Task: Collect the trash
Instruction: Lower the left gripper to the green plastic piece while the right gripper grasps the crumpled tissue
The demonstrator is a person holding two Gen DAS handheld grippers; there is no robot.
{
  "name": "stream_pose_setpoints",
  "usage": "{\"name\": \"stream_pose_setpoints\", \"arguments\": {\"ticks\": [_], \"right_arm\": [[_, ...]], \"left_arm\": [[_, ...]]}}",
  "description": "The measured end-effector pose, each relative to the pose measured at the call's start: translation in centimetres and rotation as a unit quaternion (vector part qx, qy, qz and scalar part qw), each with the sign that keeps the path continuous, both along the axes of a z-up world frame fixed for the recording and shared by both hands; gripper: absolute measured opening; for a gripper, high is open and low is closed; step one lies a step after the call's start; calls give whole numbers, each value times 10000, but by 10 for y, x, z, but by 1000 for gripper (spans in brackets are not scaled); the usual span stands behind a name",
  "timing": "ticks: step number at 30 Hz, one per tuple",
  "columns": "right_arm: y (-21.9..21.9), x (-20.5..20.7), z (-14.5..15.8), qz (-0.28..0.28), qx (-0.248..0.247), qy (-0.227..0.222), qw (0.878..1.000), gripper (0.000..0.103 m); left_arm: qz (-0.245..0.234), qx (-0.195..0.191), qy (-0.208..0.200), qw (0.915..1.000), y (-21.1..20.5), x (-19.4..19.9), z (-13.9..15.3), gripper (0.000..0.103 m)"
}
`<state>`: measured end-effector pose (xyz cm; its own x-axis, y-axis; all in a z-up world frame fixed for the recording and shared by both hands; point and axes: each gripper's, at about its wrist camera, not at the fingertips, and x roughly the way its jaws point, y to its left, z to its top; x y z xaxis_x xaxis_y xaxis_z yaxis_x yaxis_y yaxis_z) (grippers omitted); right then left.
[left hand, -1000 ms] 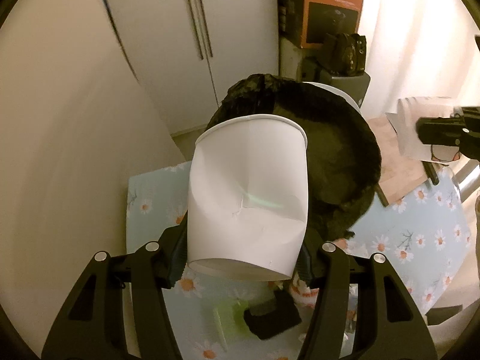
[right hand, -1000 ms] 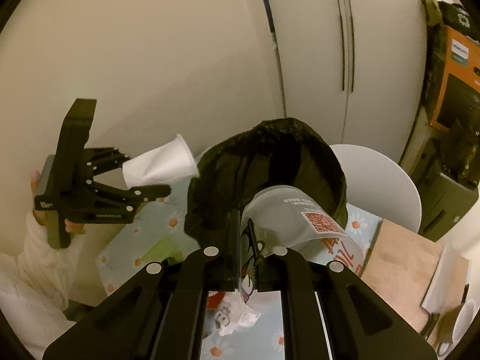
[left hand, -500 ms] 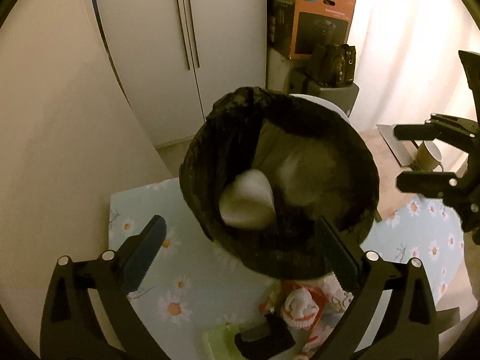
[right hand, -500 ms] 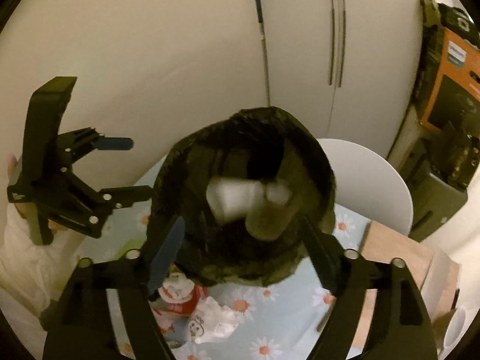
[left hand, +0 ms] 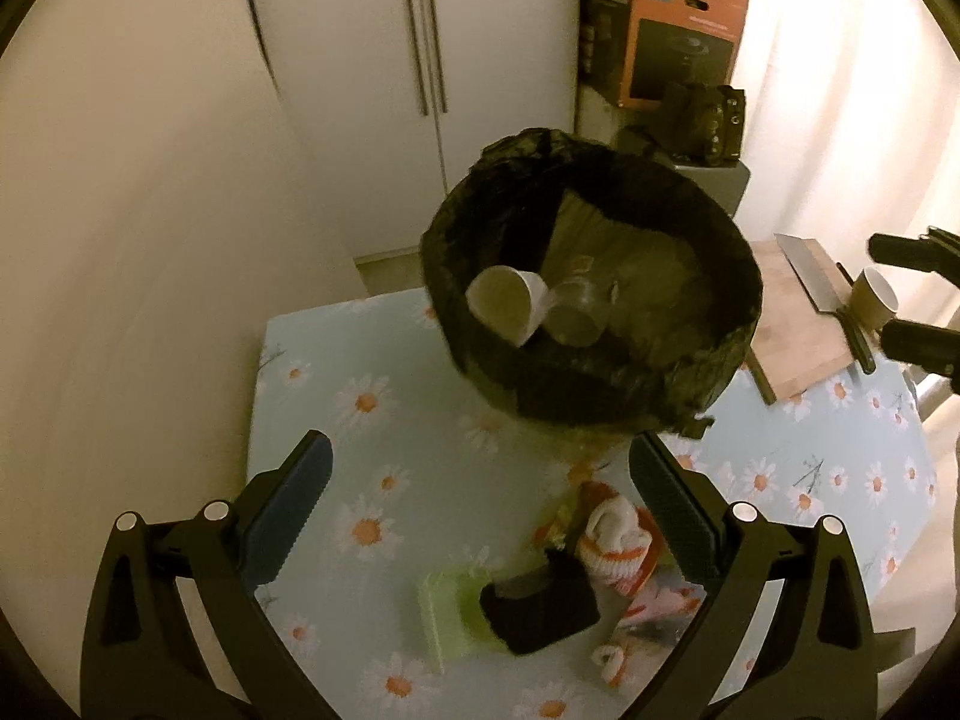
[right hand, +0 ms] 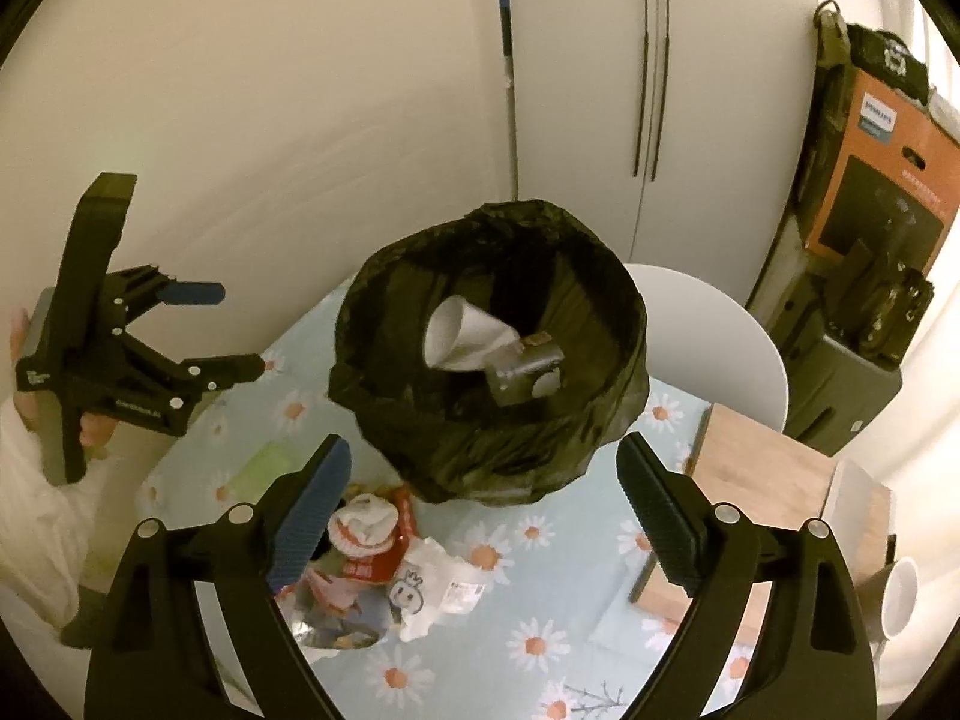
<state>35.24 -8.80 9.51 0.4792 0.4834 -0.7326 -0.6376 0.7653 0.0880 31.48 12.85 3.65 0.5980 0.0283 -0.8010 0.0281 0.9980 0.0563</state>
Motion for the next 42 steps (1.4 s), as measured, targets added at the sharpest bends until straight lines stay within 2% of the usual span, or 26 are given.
{"name": "stream_pose_setpoints", "arguments": {"ticks": [6,15,21,32,42], "right_arm": [[-4,-19,5,-43,37,-76,10000,87],[-7,-41,-6,-56,23,22,10000,89],[-10,-48,-25,-51,-64,215,9997,89],[-5,-45,-61,-45,-263,648,9975,89],[5,-32,-97,-30,-421,1123,9928,89]], "left_arm": [[144,149,61,9998,5,-25,-1,97],[304,228,243,9990,4,-56,-11,97],[355,255,415,9982,2,-69,-30,97],[606,-20,860,9945,20,-80,-71,97],[756,75,1105,9910,33,-77,-102,97]]}}
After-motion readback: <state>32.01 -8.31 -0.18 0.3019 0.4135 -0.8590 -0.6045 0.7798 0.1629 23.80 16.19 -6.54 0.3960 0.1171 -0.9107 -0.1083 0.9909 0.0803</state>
